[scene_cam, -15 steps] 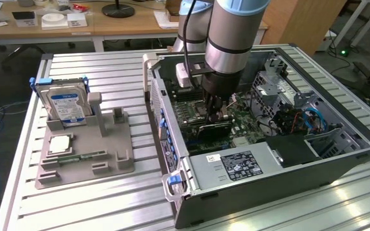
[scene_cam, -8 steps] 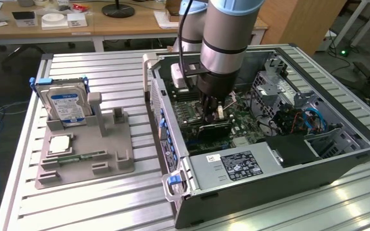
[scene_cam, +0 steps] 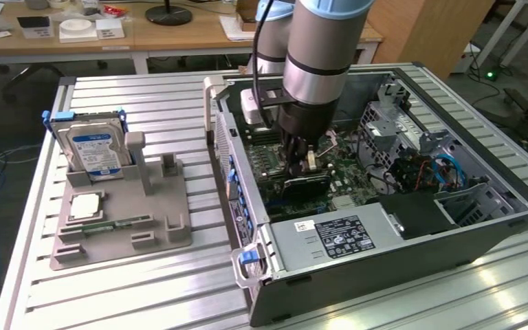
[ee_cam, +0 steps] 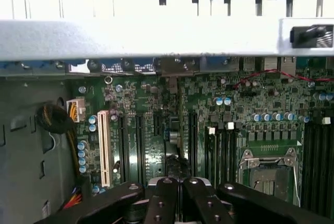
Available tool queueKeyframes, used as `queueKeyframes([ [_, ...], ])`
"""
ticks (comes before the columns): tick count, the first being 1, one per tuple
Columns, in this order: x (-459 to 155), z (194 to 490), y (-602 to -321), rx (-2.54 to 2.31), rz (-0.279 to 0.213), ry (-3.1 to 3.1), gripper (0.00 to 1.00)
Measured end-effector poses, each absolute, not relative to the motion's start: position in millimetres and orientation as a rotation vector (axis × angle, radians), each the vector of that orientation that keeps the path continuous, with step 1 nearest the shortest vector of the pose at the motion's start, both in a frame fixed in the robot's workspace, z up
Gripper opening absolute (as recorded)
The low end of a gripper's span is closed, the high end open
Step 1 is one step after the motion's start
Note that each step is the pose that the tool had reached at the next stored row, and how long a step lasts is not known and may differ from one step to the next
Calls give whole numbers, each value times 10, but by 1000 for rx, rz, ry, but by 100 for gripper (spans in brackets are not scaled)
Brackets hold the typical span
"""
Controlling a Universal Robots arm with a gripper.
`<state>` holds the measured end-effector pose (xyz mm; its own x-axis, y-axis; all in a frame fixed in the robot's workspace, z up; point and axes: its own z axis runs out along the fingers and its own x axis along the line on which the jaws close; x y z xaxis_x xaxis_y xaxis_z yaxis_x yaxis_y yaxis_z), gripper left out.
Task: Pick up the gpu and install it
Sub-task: 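Press down on the gpu until it lock into place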
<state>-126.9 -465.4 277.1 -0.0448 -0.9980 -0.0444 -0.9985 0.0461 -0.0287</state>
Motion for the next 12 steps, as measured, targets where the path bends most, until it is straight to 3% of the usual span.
queueKeyframes([
  [12,-1354,2864,-4654,-2145,39,2246,11],
])
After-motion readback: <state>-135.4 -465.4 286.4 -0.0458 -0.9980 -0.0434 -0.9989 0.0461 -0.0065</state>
